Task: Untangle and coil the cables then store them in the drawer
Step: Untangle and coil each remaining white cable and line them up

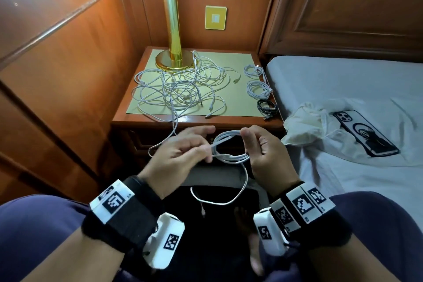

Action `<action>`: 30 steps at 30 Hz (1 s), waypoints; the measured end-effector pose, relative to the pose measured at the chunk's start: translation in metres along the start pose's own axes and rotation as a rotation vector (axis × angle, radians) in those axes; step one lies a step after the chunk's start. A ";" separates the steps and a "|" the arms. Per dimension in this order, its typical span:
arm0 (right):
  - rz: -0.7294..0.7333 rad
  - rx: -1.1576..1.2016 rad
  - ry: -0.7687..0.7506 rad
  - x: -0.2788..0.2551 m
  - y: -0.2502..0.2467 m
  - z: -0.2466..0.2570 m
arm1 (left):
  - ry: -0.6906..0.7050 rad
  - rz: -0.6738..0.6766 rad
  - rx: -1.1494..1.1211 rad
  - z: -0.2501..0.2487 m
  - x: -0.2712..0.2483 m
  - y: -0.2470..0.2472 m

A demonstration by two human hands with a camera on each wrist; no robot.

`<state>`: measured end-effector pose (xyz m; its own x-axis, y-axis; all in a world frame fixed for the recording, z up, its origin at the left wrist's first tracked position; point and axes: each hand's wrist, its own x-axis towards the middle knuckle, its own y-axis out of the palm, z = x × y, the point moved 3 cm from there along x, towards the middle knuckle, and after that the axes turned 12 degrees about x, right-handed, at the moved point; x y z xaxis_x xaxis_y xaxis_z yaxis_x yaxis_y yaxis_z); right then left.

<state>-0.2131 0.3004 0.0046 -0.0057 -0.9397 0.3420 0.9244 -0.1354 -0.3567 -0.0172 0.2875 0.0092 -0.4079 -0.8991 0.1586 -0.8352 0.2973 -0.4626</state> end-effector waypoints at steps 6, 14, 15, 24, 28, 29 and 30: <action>0.028 -0.236 -0.136 0.006 0.000 0.001 | -0.077 -0.269 -0.140 0.003 0.001 -0.003; -0.025 -0.285 -0.128 0.005 -0.022 -0.006 | -0.046 0.032 0.367 0.011 0.004 -0.028; -0.043 -0.268 -0.125 0.006 -0.024 -0.006 | -0.019 -0.017 0.313 0.011 0.002 -0.029; -0.202 -0.308 -0.187 0.007 -0.050 0.000 | -0.155 -0.190 0.287 0.013 0.004 -0.027; -0.340 -0.279 -0.206 0.010 -0.061 -0.003 | -0.195 -0.336 -0.190 0.015 0.004 -0.027; -0.376 -0.300 -0.225 0.010 -0.065 -0.001 | -0.188 -0.333 -0.209 0.014 0.005 -0.029; -0.412 -0.328 -0.240 0.011 -0.068 0.000 | -0.179 -0.341 -0.078 0.013 0.006 -0.032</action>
<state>-0.2766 0.2994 0.0324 -0.2179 -0.6962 0.6840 0.6974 -0.6014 -0.3899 0.0121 0.2687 0.0133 -0.0375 -0.9903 0.1338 -0.9402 -0.0104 -0.3405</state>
